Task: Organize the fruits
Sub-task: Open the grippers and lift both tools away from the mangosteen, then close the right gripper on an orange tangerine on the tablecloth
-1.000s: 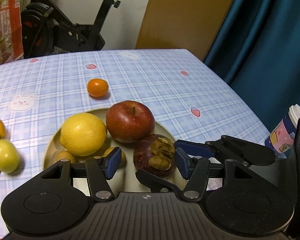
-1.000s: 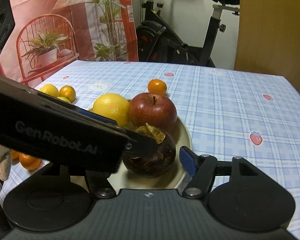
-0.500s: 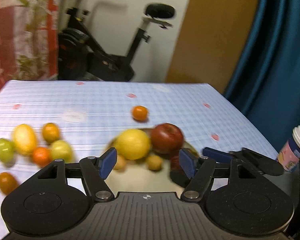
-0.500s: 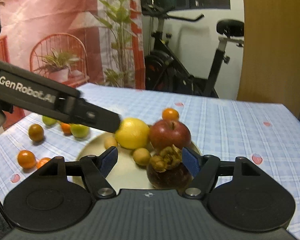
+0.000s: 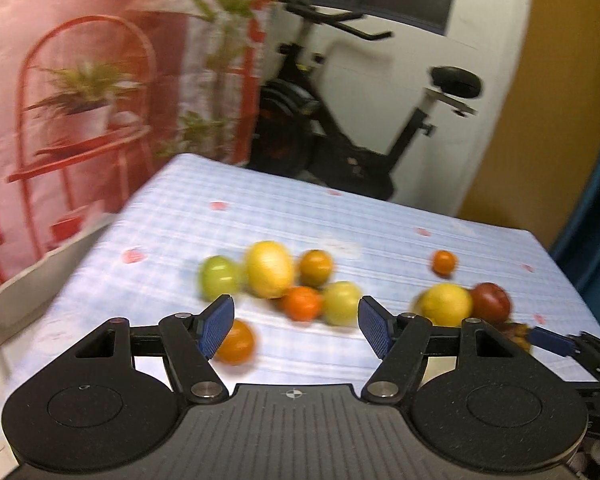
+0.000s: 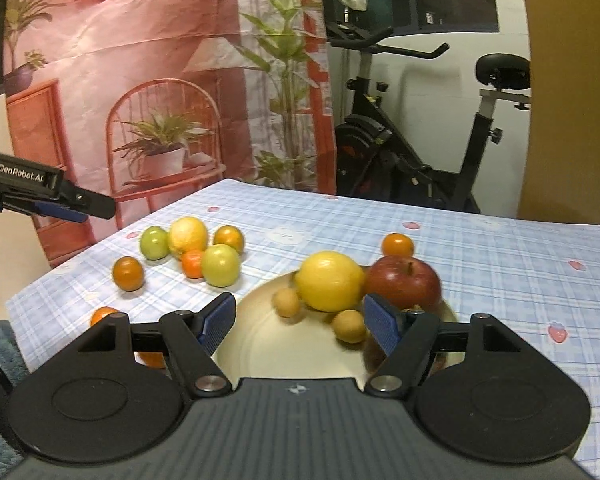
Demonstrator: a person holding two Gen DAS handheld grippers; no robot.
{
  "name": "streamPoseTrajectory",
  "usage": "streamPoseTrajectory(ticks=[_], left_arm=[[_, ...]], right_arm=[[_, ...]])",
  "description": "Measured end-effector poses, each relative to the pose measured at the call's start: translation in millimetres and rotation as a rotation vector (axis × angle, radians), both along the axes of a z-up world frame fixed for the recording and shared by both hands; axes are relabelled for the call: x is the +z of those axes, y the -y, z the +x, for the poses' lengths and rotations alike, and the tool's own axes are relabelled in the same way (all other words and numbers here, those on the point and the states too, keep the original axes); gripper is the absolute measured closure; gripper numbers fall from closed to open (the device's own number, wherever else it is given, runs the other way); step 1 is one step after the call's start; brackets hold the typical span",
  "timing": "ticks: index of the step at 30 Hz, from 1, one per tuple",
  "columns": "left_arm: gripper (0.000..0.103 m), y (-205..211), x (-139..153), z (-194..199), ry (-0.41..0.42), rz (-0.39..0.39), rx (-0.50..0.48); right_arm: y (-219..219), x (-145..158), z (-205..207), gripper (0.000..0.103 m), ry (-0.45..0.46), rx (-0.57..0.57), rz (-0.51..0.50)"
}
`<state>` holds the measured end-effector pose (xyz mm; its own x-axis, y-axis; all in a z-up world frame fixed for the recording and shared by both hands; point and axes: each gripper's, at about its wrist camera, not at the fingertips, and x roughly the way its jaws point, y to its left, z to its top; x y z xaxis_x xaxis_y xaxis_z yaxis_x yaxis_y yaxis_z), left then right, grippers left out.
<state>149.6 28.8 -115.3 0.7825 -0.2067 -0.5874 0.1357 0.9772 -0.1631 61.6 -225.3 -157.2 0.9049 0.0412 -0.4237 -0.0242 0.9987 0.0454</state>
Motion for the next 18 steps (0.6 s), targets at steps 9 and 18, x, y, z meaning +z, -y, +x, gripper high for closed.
streamPoseTrajectory(ticks=[9, 18], left_arm=[[0.032, -32.1, 1.9, -12.3, 0.012, 0.002, 0.092], [0.032, -38.8, -2.6, -11.8, 0.039, 0.022, 0.043]], right_arm=[[-16.3, -3.5, 5.8, 0.030, -0.041, 0.050, 0.009], [-36.4, -4.0, 26.7, 0.036, -0.086, 0.110, 0.011]])
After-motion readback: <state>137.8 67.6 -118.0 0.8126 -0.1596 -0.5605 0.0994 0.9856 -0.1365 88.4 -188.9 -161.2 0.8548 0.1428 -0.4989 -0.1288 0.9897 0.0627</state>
